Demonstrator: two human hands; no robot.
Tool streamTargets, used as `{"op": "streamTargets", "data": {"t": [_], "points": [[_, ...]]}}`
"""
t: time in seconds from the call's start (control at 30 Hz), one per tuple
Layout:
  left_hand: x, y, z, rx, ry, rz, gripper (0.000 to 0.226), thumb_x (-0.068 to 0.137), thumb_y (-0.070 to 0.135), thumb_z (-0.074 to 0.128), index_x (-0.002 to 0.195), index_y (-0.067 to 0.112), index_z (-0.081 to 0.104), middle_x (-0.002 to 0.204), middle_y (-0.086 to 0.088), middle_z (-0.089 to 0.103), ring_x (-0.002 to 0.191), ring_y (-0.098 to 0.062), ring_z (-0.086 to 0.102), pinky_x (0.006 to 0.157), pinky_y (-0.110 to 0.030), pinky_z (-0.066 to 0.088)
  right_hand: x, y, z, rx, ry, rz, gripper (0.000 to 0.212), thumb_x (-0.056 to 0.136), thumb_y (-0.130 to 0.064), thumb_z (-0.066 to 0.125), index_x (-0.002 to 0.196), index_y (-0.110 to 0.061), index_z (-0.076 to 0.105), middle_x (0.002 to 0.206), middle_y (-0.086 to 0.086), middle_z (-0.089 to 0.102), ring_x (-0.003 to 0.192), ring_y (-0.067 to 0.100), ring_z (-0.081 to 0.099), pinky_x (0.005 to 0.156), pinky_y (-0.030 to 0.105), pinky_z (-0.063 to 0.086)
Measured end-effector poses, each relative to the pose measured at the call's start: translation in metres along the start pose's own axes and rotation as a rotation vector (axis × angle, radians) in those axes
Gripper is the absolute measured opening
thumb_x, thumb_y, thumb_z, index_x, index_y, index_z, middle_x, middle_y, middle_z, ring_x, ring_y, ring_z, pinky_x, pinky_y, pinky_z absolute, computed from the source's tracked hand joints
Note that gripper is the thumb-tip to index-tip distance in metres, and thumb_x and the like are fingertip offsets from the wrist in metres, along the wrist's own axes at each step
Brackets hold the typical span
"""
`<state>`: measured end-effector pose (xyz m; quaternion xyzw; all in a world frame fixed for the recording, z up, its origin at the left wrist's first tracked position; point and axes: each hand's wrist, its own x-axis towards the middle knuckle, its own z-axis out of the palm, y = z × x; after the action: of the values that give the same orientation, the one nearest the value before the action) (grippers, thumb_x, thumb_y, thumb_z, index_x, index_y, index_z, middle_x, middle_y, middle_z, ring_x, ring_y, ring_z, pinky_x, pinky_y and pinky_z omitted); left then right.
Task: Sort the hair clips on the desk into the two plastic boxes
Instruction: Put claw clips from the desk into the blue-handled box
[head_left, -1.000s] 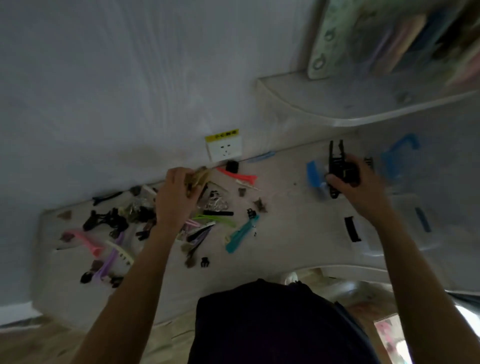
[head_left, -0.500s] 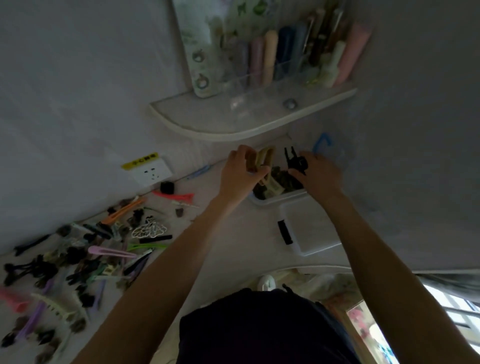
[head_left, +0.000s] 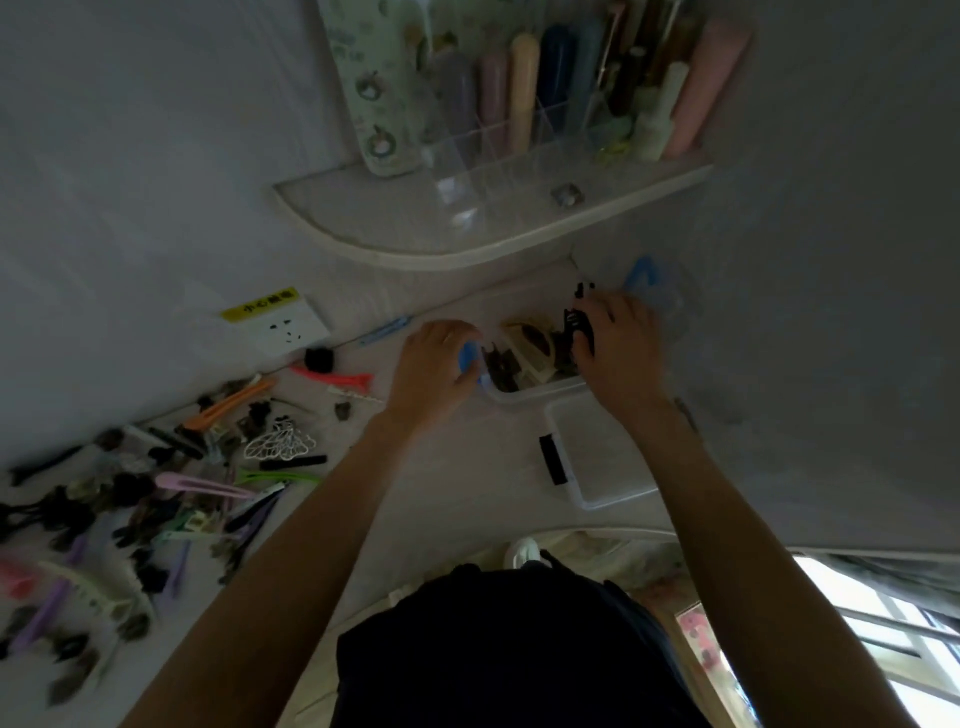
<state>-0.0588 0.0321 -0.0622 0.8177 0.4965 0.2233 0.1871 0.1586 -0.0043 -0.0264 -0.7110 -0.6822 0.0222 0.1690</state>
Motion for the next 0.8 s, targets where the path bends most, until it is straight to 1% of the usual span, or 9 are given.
{"op": "streamTargets", "data": {"t": [0.1, 0.17, 0.23, 0.33, 0.43, 0.5, 0.57, 0.67, 0.8], "points": [[-0.026, -0.019, -0.011, -0.022, -0.036, 0.101, 0.029, 0.083, 0.006, 0.061, 0.112, 0.006, 0.063, 0.118, -0.013, 0.062, 0.107, -0.030, 0.058, 0.092, -0.039, 0.046, -0.004, -0.024, 0.005, 0.099, -0.030, -0.104, 0.025, 0.086, -0.007, 0.055, 0.109, -0.003, 0.062, 0.111, 0.018, 0.064, 0.106, 0.035, 0.056, 0.092, 0.043, 0.043], [-0.045, -0.032, -0.020, -0.039, 0.010, 0.046, 0.028, 0.086, 0.008, 0.059, 0.113, 0.010, 0.063, 0.120, -0.010, 0.061, 0.109, -0.026, 0.056, 0.092, -0.035, 0.045, -0.007, -0.050, 0.015, 0.173, -0.123, -0.207, 0.023, 0.087, -0.005, 0.052, 0.106, -0.002, 0.063, 0.106, 0.017, 0.066, 0.101, 0.034, 0.058, 0.090, 0.040, 0.045], [-0.072, -0.050, -0.034, -0.092, 0.081, -0.112, 0.027, 0.088, 0.012, 0.056, 0.115, 0.017, 0.060, 0.121, -0.005, 0.060, 0.109, -0.019, 0.055, 0.092, -0.029, 0.044, -0.012, -0.085, 0.030, 0.254, -0.215, -0.299, 0.021, 0.088, -0.005, 0.051, 0.104, -0.003, 0.064, 0.105, 0.015, 0.066, 0.099, 0.032, 0.059, 0.086, 0.037, 0.046], [-0.106, -0.070, -0.048, -0.203, 0.196, -0.370, 0.025, 0.089, 0.014, 0.053, 0.109, 0.027, 0.060, 0.114, 0.000, 0.063, 0.098, -0.012, 0.058, 0.084, -0.025, 0.046, -0.022, -0.120, 0.053, 0.350, -0.379, -0.338, 0.026, 0.091, -0.012, 0.049, 0.113, -0.012, 0.062, 0.116, 0.009, 0.063, 0.106, 0.025, 0.056, 0.089, 0.035, 0.045], [-0.148, -0.108, -0.074, -0.311, 0.325, -0.768, 0.027, 0.087, 0.017, 0.057, 0.113, 0.021, 0.061, 0.117, -0.003, 0.063, 0.098, -0.018, 0.062, 0.081, -0.026, 0.046, -0.032, -0.170, 0.085, 0.344, -0.550, -0.411, 0.032, 0.091, -0.017, 0.049, 0.122, -0.016, 0.055, 0.125, 0.008, 0.056, 0.109, 0.025, 0.052, 0.088, 0.034, 0.043], [-0.172, -0.133, -0.091, -0.273, 0.330, -0.881, 0.030, 0.087, 0.022, 0.059, 0.117, 0.017, 0.058, 0.120, -0.005, 0.062, 0.092, -0.019, 0.062, 0.080, -0.028, 0.046, -0.036, -0.201, 0.104, 0.344, -0.627, -0.449, 0.041, 0.090, -0.018, 0.052, 0.131, -0.017, 0.047, 0.133, 0.010, 0.049, 0.117, 0.028, 0.046, 0.095, 0.035, 0.039], [-0.189, -0.154, -0.105, -0.171, 0.321, -0.891, 0.034, 0.086, 0.023, 0.061, 0.119, 0.015, 0.057, 0.119, -0.009, 0.062, 0.093, -0.022, 0.060, 0.080, -0.030, 0.044, -0.037, -0.230, 0.121, 0.338, -0.676, -0.482, 0.052, 0.089, -0.021, 0.054, 0.139, -0.019, 0.037, 0.142, 0.013, 0.039, 0.128, 0.031, 0.037, 0.104, 0.039, 0.034], [-0.201, -0.179, -0.118, -0.097, 0.282, -0.860, 0.037, 0.086, 0.019, 0.061, 0.121, 0.010, 0.054, 0.121, -0.015, 0.058, 0.111, -0.031, 0.052, 0.092, -0.038, 0.041, -0.038, -0.261, 0.142, 0.269, -0.716, -0.503, 0.063, 0.091, -0.025, 0.053, 0.145, -0.025, 0.021, 0.155, 0.009, 0.018, 0.139, 0.031, 0.023, 0.113, 0.046, 0.029], [-0.204, -0.216, -0.139, 0.075, 0.202, -0.748, 0.043, 0.082, 0.014, 0.062, 0.124, 0.008, 0.053, 0.130, -0.019, 0.052, 0.121, -0.036, 0.044, 0.101, -0.043, 0.036, -0.038, -0.276, 0.161, 0.171, -0.689, -0.470, 0.055, 0.088, -0.018, 0.056, 0.138, -0.021, 0.034, 0.155, 0.005, 0.018, 0.135, 0.030, 0.027, 0.105, 0.044, 0.039]]}}
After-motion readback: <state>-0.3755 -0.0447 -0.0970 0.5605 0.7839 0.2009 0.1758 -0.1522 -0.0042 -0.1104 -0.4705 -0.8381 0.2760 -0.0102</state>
